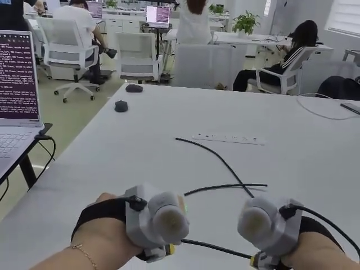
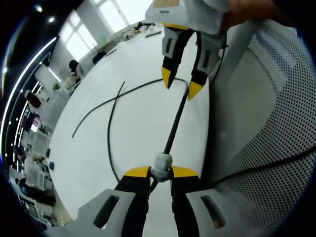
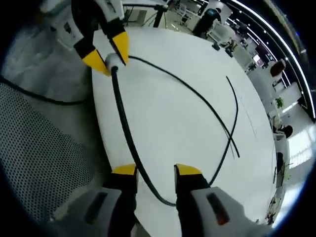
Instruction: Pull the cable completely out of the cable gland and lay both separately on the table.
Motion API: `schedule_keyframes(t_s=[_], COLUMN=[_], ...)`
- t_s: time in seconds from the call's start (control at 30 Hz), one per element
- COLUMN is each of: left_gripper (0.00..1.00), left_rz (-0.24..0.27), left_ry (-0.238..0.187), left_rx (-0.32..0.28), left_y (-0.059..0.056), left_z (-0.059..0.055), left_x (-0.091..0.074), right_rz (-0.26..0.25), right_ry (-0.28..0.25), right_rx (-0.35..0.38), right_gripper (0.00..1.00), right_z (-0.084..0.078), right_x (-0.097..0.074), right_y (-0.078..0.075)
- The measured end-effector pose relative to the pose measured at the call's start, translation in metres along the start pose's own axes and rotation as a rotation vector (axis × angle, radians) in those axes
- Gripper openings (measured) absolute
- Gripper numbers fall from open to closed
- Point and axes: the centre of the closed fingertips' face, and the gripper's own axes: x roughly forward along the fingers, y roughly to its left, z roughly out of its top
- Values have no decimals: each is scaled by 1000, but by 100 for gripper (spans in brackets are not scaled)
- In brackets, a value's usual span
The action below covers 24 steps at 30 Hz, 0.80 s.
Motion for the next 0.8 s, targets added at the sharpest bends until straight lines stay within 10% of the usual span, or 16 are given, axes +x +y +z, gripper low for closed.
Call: schedule_keyframes(t_s=[0.13, 0.3, 0.67, 0.8], left_gripper=[16, 16, 16, 16], left_rz=[2, 10, -7, 8], left_ry=[-40, -78, -89, -65], left_rx=[10, 61, 94, 75], left_y=[0, -2, -9, -3], left_z=[9, 19, 25, 19], left_x=[-2, -4, -1, -1], right_rz=[42, 116, 145, 114], right_ry=[-207, -330, -292, -196], right_rx=[-50, -109, -139, -126], right_gripper=[26, 19, 3, 3], right_z=[44, 69, 63, 44], right_x=[-9, -19, -14, -6], right_y=[11, 33, 41, 32])
